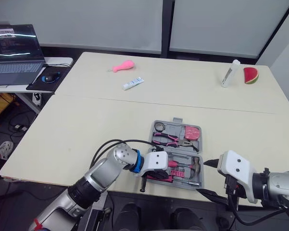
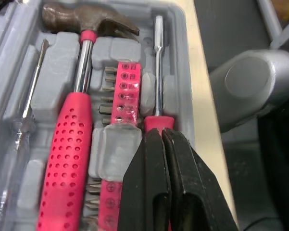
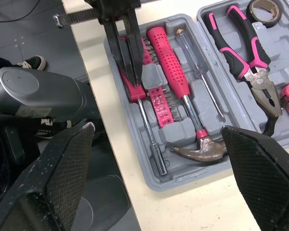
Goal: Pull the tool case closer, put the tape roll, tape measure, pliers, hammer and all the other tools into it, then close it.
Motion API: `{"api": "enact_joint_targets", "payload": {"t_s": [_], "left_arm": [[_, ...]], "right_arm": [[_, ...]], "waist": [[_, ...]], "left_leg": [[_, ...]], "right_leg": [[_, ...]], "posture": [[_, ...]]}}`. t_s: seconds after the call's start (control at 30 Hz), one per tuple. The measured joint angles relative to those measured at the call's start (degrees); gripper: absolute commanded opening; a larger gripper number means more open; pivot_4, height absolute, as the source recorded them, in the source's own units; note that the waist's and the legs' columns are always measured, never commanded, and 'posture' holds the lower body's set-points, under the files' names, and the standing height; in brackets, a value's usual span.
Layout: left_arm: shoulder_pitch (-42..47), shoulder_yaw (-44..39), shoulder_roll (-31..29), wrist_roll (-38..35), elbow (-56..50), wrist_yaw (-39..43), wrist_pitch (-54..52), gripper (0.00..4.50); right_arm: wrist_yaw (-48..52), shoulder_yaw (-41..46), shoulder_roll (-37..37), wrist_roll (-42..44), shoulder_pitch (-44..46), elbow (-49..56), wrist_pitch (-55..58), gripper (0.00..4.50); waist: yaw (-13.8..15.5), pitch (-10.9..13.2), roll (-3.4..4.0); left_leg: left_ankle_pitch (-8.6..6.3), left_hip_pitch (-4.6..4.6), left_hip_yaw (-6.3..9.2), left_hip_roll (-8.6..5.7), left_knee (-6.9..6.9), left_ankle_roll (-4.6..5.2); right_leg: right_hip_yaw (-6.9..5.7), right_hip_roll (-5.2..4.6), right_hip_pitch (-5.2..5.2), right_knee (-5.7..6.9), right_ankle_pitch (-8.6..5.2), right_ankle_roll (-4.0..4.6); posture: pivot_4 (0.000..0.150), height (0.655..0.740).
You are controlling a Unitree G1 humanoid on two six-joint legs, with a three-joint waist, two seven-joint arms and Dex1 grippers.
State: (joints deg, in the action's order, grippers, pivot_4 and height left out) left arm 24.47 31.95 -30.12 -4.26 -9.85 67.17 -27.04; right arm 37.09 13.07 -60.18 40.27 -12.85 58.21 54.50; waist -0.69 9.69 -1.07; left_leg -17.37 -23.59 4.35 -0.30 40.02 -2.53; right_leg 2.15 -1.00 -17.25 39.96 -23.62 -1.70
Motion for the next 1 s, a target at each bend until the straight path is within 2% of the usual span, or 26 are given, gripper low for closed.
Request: {"api": "enact_joint_targets", "payload": {"t_s": [0.07,0.1,0.17,0.23,0.3,0.43,0.73,1.0], "left_arm": [[0.16,-6.53,-0.95,-5.23,-1.47,0.93,-0.47,0.03],[0.57,-10.38,-2.45,-7.20,-1.12,1.06,0.19,0.01],[1.71,-16.86,-5.68,-8.05,3.09,0.85,4.61,0.00],[2.65,-19.34,-7.52,-6.39,10.03,0.72,11.74,0.00],[3.02,-19.53,-7.26,-4.16,17.87,0.34,18.50,0.00],[4.97,-17.79,-4.95,-0.13,30.38,-0.19,29.23,0.00],[7.95,-15.15,0.44,5.13,41.73,-1.45,38.95,0.00],[9.16,-14.18,2.58,7.55,44.69,-2.27,41.44,0.00]], "right_arm": [[-0.45,-0.85,0.55,-4.45,-1.29,-1.75,-4.05,4.50],[-0.86,-1.13,0.87,-7.54,-2.50,-3.78,-6.71,4.31],[-1.45,-1.61,1.95,-12.89,-3.91,-8.90,-11.03,3.87],[-2.13,-3.10,2.70,-17.01,-3.88,-13.35,-14.23,3.17],[-2.32,-5.25,3.15,-20.60,-2.93,-16.97,-16.64,2.53],[-3.16,-10.12,5.38,-25.85,0.34,-22.86,-19.04,1.67],[-3.45,-20.72,11.24,-34.58,7.93,-34.40,-21.26,0.08],[-3.08,-24.67,15.60,-38.84,14.23,-41.50,-22.92,0.03]], "waist": [[0.00,0.00,-0.01],[-0.04,0.00,-0.01],[-0.18,-0.01,0.01],[-0.26,-0.04,0.07],[-0.23,-0.04,0.08],[-0.25,-0.04,0.07],[-0.97,-0.04,0.07],[-1.03,-0.04,0.07]], "left_leg": [[0.00,0.01,0.00,0.03,0.00,0.00],[0.00,0.04,-0.01,0.03,-0.01,-0.01],[0.00,0.18,-0.08,0.02,-0.07,0.00],[0.00,0.21,-0.13,-0.02,-0.08,-0.01],[0.00,0.19,-0.13,-0.04,-0.08,-0.01],[0.01,0.15,-0.08,-0.02,-0.06,-0.02],[0.02,0.15,-0.08,0.00,-0.06,-0.03],[0.02,0.16,-0.08,-0.02,-0.05,-0.03]], "right_leg": [[0.00,-0.02,-0.01,0.00,0.00,0.00],[0.02,-0.03,-0.02,0.01,0.00,0.00],[0.08,-0.05,0.01,0.01,0.00,0.00],[0.10,-0.05,0.00,0.02,0.00,-0.01],[0.10,-0.05,-0.02,0.01,-0.01,-0.01],[0.04,-0.05,-0.05,0.03,0.00,-0.01],[0.04,-0.05,-0.07,0.12,-0.01,-0.01],[0.02,-0.04,-0.07,0.14,-0.01,-0.01]], "posture": [[0.150,0.7400],[0.150,0.7400],[0.150,0.7400],[0.150,0.7400],[0.150,0.7400],[0.150,0.7400],[0.150,0.7400],[0.150,0.7400]]}}
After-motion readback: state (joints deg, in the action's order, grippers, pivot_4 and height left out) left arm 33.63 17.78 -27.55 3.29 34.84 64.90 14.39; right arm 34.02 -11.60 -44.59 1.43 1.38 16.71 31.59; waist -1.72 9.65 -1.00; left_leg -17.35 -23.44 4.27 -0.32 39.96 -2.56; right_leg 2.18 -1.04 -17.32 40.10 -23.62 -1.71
